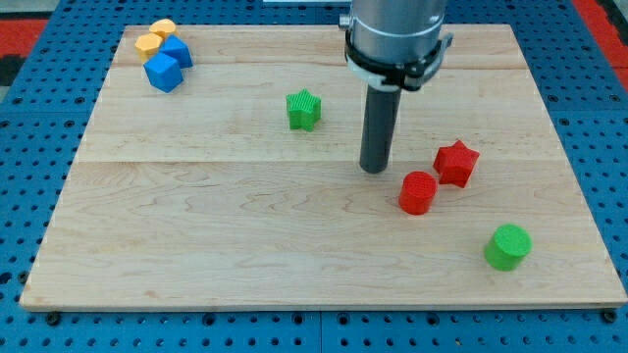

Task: Push the green star into group of the blocks

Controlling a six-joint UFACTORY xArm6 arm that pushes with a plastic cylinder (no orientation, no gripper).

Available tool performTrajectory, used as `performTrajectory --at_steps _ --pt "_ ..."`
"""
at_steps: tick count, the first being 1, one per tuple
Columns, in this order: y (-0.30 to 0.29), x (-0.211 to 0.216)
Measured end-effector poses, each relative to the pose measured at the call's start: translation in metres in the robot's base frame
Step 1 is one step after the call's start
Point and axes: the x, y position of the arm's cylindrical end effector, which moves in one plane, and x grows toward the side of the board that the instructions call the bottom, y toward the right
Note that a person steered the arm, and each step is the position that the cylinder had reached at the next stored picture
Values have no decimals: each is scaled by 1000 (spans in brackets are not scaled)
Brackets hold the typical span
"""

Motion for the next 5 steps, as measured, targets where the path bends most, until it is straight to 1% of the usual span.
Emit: performTrajectory --at_steps 1,2,3,4,5 --pt "47 38" --pt "7 10" --pt "-5 -51" --pt "47 -68" --pt "68 -2"
